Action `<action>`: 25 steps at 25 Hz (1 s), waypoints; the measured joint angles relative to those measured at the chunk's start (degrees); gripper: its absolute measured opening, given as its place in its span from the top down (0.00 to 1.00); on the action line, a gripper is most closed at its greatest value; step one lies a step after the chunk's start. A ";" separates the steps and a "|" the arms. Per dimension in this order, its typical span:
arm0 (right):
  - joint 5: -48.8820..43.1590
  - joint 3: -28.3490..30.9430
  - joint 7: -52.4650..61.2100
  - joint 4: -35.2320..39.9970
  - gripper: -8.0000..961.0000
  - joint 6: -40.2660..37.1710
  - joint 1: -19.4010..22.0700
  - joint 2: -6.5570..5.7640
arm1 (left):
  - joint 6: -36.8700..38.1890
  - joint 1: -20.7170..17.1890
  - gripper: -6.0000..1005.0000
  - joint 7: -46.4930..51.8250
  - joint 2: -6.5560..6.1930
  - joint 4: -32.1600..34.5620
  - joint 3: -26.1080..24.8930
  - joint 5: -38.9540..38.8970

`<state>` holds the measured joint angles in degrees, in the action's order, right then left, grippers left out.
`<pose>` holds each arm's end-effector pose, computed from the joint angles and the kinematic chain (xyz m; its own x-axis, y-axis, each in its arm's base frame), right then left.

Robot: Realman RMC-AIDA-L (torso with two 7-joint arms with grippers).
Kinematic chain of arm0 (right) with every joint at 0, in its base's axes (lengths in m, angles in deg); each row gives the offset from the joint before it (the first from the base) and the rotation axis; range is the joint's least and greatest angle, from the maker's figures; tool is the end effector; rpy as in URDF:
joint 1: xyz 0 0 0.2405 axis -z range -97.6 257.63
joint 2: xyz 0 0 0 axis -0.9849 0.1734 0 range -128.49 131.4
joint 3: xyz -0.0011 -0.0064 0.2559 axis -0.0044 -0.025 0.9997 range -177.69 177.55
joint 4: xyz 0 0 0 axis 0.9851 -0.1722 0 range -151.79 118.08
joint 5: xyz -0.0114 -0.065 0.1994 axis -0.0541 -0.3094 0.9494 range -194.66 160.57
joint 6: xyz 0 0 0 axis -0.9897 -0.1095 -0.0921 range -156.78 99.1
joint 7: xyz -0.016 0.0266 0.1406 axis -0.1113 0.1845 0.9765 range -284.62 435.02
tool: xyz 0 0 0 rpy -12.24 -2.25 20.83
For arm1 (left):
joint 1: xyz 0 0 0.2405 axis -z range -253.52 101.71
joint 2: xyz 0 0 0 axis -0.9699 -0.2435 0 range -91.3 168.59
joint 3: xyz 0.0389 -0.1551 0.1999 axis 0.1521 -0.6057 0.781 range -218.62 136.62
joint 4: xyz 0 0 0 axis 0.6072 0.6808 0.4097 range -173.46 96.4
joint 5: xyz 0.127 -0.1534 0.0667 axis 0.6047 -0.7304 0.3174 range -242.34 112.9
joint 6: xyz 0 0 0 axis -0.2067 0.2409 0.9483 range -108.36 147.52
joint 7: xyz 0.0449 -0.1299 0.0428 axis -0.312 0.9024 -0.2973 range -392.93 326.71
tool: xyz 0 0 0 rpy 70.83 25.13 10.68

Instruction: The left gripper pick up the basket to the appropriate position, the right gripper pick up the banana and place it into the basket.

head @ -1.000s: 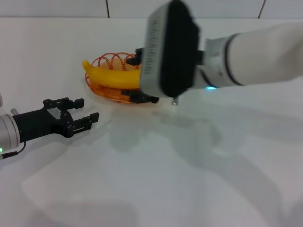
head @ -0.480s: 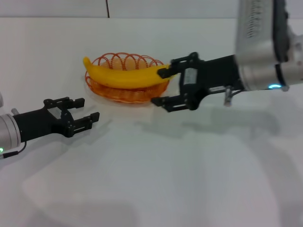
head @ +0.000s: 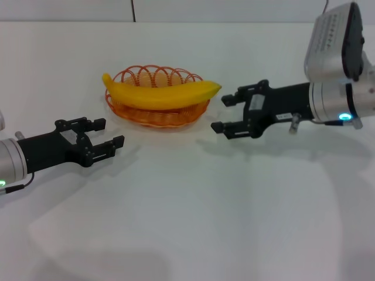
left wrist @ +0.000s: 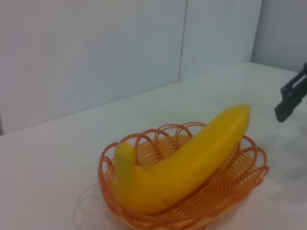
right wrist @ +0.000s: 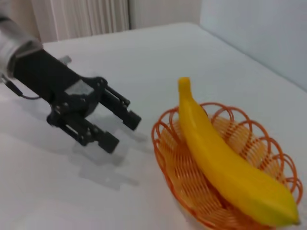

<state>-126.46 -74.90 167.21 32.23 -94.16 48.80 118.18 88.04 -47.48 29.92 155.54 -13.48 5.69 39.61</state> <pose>0.2230 0.3712 -0.0343 0.9499 -0.2493 -0.1887 -0.2969 -0.9085 -0.2942 -0.3127 0.3376 -0.0238 0.8498 0.3065 0.4289 0.4818 -0.7817 -0.3960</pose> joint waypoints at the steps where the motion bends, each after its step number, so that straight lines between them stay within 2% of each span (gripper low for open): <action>1: 0.03 0.44 -0.51 -0.72 0.29 0.11 -0.09 -0.01 | 0.00 0.01 0.36 -0.01 0.00 0.00 0.03 0.00; 8: 0.70 2.89 -3.44 -3.54 0.29 0.73 1.23 0.07 | 0.01 0.08 0.36 -0.10 -0.01 0.00 0.17 -0.01; 13: 5.10 4.21 -8.40 -7.43 0.29 -1.12 0.63 -0.32 | 0.01 0.13 0.36 -0.10 -0.01 0.00 0.08 -0.01; 25: 6.78 4.32 -9.04 -7.65 0.29 -0.79 0.21 -0.13 | 0.01 0.49 0.36 -0.40 0.06 0.00 -0.02 -0.01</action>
<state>-119.68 -70.58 158.17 24.58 -94.95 49.01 118.04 88.04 -46.98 29.52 155.61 -13.48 5.66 39.60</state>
